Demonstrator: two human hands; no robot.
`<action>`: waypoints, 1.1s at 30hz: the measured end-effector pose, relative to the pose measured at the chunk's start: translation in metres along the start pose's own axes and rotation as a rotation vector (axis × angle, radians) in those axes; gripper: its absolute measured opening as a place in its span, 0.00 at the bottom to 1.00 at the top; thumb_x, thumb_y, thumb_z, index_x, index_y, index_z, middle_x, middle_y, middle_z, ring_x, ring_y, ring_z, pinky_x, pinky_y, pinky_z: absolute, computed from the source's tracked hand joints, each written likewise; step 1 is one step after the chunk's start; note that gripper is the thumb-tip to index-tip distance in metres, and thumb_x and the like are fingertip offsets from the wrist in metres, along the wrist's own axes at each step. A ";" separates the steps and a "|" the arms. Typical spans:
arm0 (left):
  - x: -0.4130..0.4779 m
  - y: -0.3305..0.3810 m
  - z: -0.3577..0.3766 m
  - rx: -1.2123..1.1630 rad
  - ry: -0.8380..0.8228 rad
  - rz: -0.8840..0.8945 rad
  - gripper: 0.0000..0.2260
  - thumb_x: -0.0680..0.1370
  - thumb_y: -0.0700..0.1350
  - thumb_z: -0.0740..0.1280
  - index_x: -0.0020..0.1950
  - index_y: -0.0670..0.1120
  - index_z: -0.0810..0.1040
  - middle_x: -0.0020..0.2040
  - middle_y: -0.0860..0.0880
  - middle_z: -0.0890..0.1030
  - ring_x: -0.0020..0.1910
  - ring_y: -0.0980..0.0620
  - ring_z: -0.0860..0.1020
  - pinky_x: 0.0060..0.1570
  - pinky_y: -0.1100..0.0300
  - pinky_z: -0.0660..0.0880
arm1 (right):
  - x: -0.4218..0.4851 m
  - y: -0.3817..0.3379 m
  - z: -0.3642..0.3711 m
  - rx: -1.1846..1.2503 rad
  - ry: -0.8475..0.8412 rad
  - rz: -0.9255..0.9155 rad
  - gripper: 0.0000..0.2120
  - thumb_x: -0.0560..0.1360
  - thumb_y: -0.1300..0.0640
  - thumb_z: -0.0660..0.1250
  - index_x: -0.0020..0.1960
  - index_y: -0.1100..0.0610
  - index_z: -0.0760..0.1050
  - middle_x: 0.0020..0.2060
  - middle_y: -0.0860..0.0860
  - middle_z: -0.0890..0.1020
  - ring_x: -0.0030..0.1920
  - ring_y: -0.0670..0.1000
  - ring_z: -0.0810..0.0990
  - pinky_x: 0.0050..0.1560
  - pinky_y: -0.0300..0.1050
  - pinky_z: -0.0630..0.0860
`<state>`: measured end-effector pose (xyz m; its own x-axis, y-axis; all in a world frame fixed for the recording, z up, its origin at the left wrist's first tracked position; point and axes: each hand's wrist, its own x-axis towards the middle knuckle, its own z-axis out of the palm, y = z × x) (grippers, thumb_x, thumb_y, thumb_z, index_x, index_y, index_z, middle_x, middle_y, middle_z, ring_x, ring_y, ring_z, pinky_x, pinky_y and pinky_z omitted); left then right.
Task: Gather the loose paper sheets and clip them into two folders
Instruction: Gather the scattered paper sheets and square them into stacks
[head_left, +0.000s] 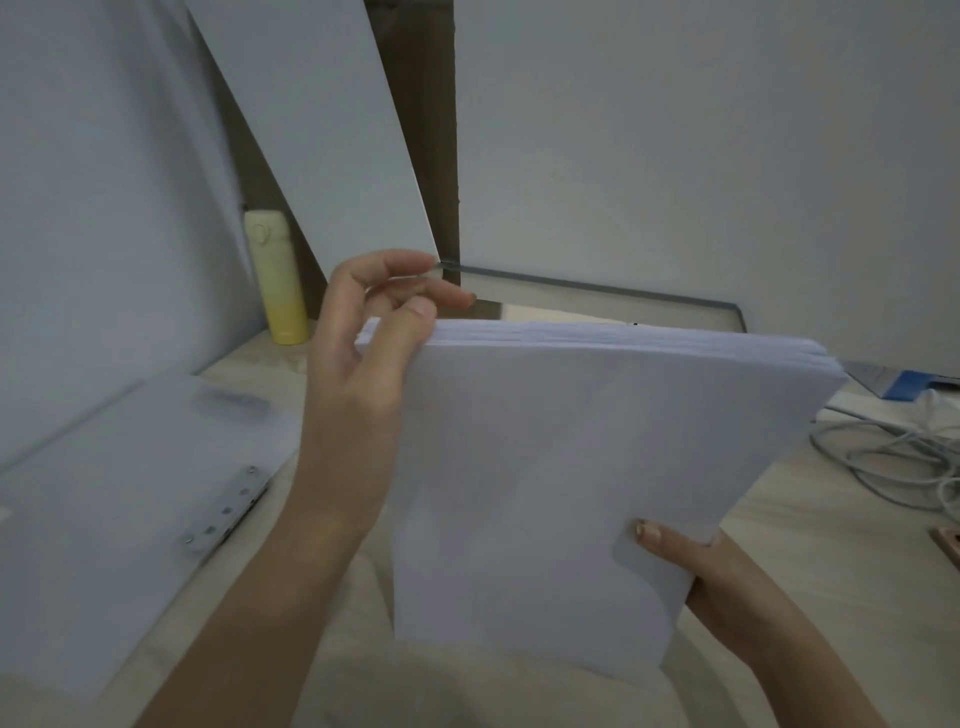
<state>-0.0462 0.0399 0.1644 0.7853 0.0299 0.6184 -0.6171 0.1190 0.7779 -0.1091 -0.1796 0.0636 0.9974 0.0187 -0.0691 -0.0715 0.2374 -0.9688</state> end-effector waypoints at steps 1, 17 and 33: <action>0.001 0.000 0.000 -0.022 -0.010 -0.009 0.08 0.75 0.39 0.58 0.52 0.47 0.73 0.39 0.57 0.83 0.43 0.60 0.79 0.44 0.73 0.71 | 0.000 0.000 0.000 -0.001 0.001 0.002 0.33 0.37 0.43 0.82 0.42 0.48 0.85 0.42 0.50 0.87 0.41 0.50 0.85 0.35 0.40 0.80; -0.031 -0.023 -0.002 -0.147 0.084 -0.173 0.11 0.68 0.49 0.73 0.47 0.53 0.76 0.39 0.62 0.83 0.39 0.63 0.82 0.35 0.71 0.76 | -0.005 -0.027 0.009 -0.055 0.010 -0.114 0.30 0.39 0.40 0.81 0.41 0.45 0.84 0.40 0.48 0.87 0.39 0.49 0.85 0.35 0.39 0.80; 0.017 0.042 0.020 0.740 -0.179 0.689 0.27 0.74 0.61 0.63 0.65 0.43 0.69 0.61 0.49 0.71 0.62 0.50 0.69 0.62 0.58 0.67 | -0.004 -0.028 0.010 -0.026 0.016 -0.138 0.31 0.39 0.40 0.81 0.40 0.47 0.85 0.40 0.47 0.86 0.39 0.47 0.85 0.35 0.39 0.80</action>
<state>-0.0599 0.0251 0.2100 0.2671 -0.2951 0.9174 -0.8550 -0.5117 0.0843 -0.1112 -0.1766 0.0939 0.9977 -0.0276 0.0617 0.0661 0.2115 -0.9751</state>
